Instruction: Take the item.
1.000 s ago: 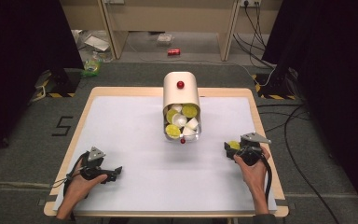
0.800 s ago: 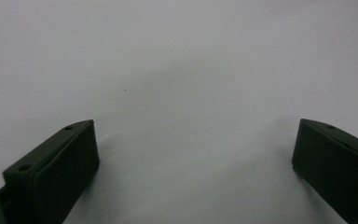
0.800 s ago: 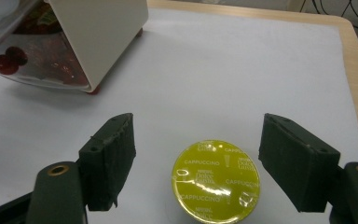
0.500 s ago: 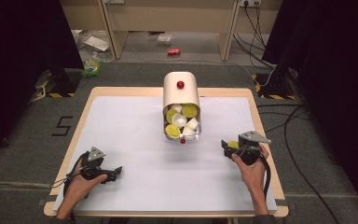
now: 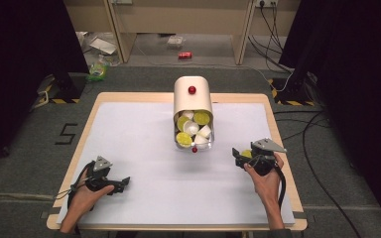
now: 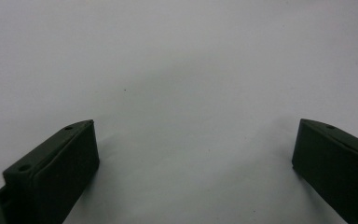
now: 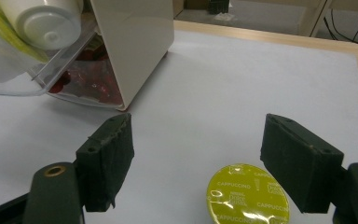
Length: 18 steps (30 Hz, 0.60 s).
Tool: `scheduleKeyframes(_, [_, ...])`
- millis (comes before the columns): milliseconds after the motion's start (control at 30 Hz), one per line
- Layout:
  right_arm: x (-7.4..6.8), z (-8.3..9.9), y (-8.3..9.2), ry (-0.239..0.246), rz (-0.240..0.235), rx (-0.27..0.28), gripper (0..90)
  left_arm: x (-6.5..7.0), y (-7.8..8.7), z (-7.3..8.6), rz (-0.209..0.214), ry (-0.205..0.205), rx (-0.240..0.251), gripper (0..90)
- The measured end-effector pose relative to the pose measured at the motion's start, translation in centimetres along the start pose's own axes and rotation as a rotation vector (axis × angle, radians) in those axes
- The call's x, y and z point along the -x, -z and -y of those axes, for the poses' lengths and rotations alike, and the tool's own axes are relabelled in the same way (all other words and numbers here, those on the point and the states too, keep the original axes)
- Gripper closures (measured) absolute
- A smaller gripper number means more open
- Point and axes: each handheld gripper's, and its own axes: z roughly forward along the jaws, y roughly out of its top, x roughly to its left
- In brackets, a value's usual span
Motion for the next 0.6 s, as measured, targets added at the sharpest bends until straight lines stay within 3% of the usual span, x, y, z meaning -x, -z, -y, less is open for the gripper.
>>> scheduleKeyframes(600, [-1.05,-0.26,0.27,0.011,-0.019,0.014,25.5,-0.01,0.00,0.00,0.000,0.000,0.000,0.0])
